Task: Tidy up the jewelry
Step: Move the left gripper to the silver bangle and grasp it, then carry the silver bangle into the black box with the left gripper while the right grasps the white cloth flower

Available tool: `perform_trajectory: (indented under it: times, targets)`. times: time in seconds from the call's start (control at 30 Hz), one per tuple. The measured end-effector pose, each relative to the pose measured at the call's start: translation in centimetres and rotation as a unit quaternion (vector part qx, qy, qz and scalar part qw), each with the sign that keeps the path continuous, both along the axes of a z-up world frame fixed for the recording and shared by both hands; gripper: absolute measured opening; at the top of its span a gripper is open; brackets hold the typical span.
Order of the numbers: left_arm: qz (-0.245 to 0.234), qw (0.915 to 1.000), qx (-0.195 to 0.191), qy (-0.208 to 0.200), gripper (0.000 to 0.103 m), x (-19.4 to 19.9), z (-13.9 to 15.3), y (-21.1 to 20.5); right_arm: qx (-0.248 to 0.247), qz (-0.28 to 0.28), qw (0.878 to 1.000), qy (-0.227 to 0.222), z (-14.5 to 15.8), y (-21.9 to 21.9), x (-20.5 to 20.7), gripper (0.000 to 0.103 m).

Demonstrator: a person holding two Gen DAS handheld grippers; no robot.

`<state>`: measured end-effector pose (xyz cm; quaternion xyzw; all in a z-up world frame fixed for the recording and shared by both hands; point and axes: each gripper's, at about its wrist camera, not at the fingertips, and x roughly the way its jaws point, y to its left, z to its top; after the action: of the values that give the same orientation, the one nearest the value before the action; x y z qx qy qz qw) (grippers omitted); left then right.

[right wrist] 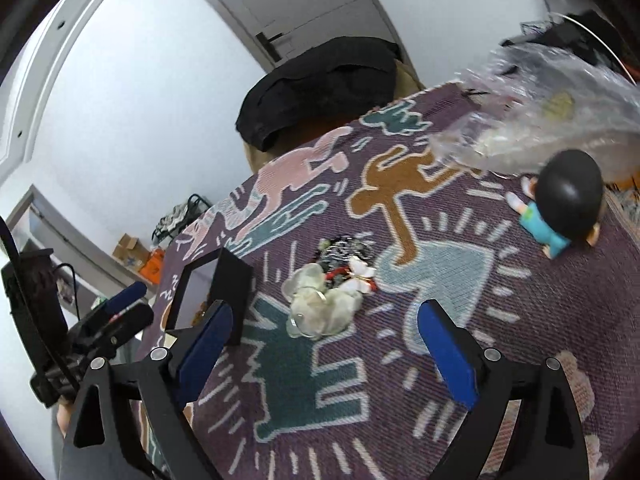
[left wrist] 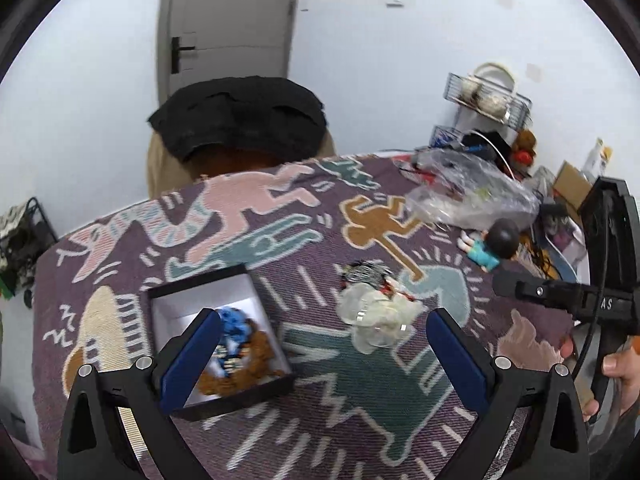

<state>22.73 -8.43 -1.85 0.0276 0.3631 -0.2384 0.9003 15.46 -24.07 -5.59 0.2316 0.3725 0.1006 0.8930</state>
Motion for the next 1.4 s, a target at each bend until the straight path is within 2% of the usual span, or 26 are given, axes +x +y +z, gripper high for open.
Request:
perform_trajectory:
  times: [0.17,0.33,0.4,0.6,0.83,1.23,1.33,1.4]
  targets:
    - [-0.025,0.9995,0.015,0.010,0.101,0.1,-1.4,-3.0,0.009,-0.015,1.000,-0.006,-0.5,-1.8,-1.1,0.094]
    - [-0.041,0.9985,0.023,0.028,0.094,0.6,-3.0,-5.4,0.007,-0.024,1.000,-0.015,-0.7,-3.2,-2.1,0.094]
    - [-0.044,0.9980,0.030,0.033,0.088,0.8,-3.6,-6.2,0.008,-0.028,0.999,-0.018,-0.9,-3.8,-2.4,0.094]
    - [-0.044,0.9968,0.046,0.050,0.083,1.7,-5.8,-8.1,0.014,-0.038,0.999,-0.019,-1.7,-5.4,-3.1,0.094]
    - [-0.034,0.9960,0.052,0.065,0.069,3.1,-7.8,-9.0,0.025,-0.053,0.998,-0.018,-2.8,-7.2,-3.6,0.094]
    - [-0.033,0.9937,0.074,0.076,0.068,4.5,-9.8,-10.3,0.036,-0.062,0.997,-0.008,-4.0,-8.6,-3.7,0.094]
    - [-0.029,0.9938,0.076,0.077,0.063,4.6,-10.1,-10.1,0.038,-0.064,0.997,-0.006,-4.2,-8.8,-3.7,0.094]
    - [-0.025,0.9939,0.074,0.078,0.053,4.7,-10.0,-9.9,0.039,-0.064,0.997,-0.005,-4.3,-8.8,-3.7,0.094]
